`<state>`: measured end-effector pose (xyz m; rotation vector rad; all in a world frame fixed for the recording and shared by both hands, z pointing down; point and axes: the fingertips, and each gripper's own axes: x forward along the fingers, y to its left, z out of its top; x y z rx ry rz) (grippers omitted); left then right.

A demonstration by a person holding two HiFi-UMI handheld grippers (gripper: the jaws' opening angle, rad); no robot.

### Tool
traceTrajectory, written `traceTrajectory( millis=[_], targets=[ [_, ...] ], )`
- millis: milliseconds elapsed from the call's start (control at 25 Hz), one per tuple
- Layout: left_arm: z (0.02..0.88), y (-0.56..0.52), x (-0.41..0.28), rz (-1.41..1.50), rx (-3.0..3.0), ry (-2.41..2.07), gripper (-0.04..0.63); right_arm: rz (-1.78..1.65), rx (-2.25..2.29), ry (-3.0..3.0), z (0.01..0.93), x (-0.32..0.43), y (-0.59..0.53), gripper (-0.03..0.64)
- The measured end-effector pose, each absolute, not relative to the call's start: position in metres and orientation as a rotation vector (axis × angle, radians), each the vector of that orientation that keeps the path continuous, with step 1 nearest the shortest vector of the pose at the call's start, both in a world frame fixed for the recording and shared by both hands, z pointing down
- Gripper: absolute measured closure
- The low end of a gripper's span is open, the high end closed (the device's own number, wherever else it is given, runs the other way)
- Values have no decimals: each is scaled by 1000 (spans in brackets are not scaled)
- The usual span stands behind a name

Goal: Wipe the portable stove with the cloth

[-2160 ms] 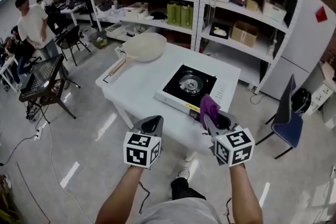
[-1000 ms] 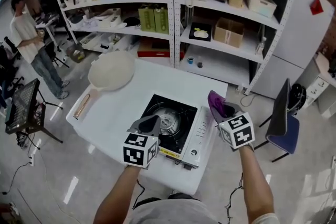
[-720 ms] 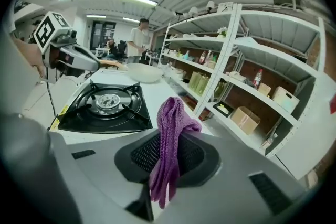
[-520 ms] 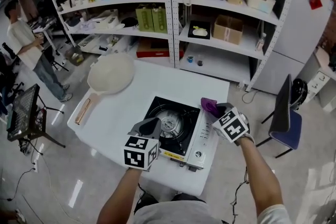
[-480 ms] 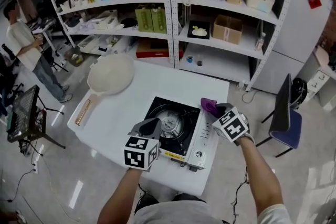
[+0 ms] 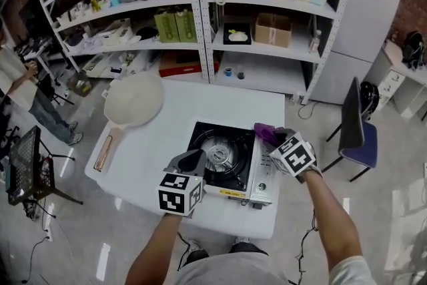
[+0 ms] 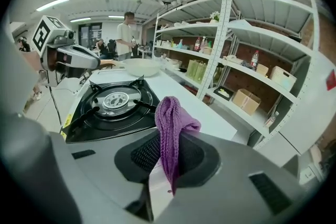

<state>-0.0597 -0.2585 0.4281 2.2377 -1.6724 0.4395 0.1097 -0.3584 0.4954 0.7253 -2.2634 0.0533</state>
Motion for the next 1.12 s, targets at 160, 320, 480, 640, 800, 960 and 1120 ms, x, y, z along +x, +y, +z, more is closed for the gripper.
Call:
traceTrajectory(
  millis=[160, 320, 480, 640, 800, 960, 1120],
  targets=[
    [430, -256, -63, 444, 2274, -1623, 592, 72, 760, -2243, 496, 109, -344, 552],
    [433, -249, -62, 455, 2304, -1570, 592, 95, 796, -2227, 496, 110, -329, 552],
    [437, -243, -61, 465, 2333, -1521, 592, 123, 829, -2214, 499, 112, -311, 552],
    [438, -239, -60, 468, 2364, -1482, 592, 142, 859, -2205, 499, 113, -295, 552],
    [443, -232, -58, 472, 2389, -1438, 592, 157, 889, -2193, 500, 114, -279, 552],
    [444, -224, -58, 475, 2413, -1406, 592, 170, 910, -2182, 502, 115, -263, 552],
    [444, -217, -60, 480, 2438, -1376, 592, 180, 929, -2174, 501, 116, -245, 552]
  ],
)
